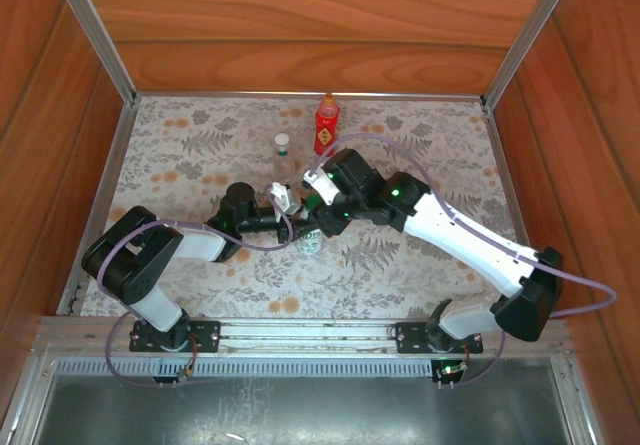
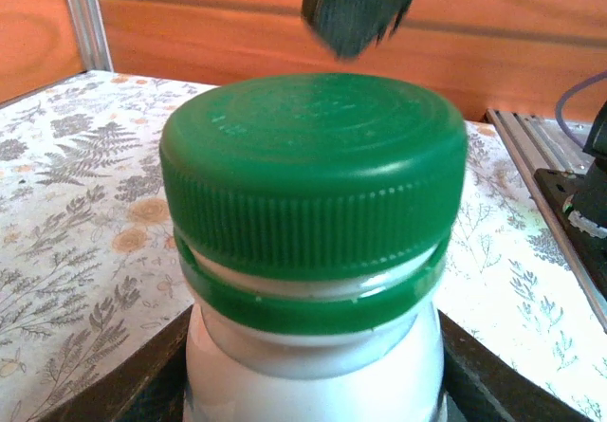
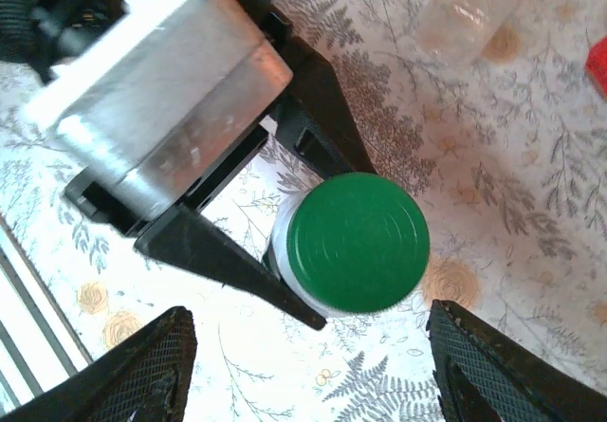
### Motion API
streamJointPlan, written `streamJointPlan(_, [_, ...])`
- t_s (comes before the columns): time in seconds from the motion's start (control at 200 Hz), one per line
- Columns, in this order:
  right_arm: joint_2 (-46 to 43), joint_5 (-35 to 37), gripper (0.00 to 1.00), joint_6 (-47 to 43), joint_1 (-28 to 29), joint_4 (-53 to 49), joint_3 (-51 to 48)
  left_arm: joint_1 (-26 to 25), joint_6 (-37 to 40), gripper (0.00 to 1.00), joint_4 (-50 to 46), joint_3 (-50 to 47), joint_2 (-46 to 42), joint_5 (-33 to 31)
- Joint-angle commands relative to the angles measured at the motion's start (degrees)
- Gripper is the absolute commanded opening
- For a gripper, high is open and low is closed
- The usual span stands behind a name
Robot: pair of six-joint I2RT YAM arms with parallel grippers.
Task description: Screw on the bottle caps
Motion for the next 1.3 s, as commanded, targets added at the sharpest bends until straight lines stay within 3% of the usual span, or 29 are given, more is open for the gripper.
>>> streamJointPlan(0.0, [-2.8,-4.2,0.7,-9.3,-1.8,0.5,-1.4,0.0,0.7,0.53,-1.0,-1.0,-0.4,2.5])
streamJointPlan(0.19, [-5.8,-15.8,0.68,-27.4,-5.6,1.0,-3.6,0.1,-0.1,0.53,-1.0,-1.2,-0.5,8.9])
streamJointPlan(0.47, [2.6,-28.1,0.67,-44.2,-9.9,-9.8,6.0,0.2,0.9,0.53,-1.0,-2.4,-0.2,9.6])
streamJointPlan(0.675, [9.2,-32.1,0.64,-47.3,-10.3,-14.5,11.8,0.2,1.5,0.53,-1.2,-2.7,-0.3,9.4])
streamJointPlan(1.294, [15.5,-31.0,0.52,-46.9,-11.2,-16.5,14.6,0.3,1.6,0.53,-1.4,-2.8,-0.3,9.6])
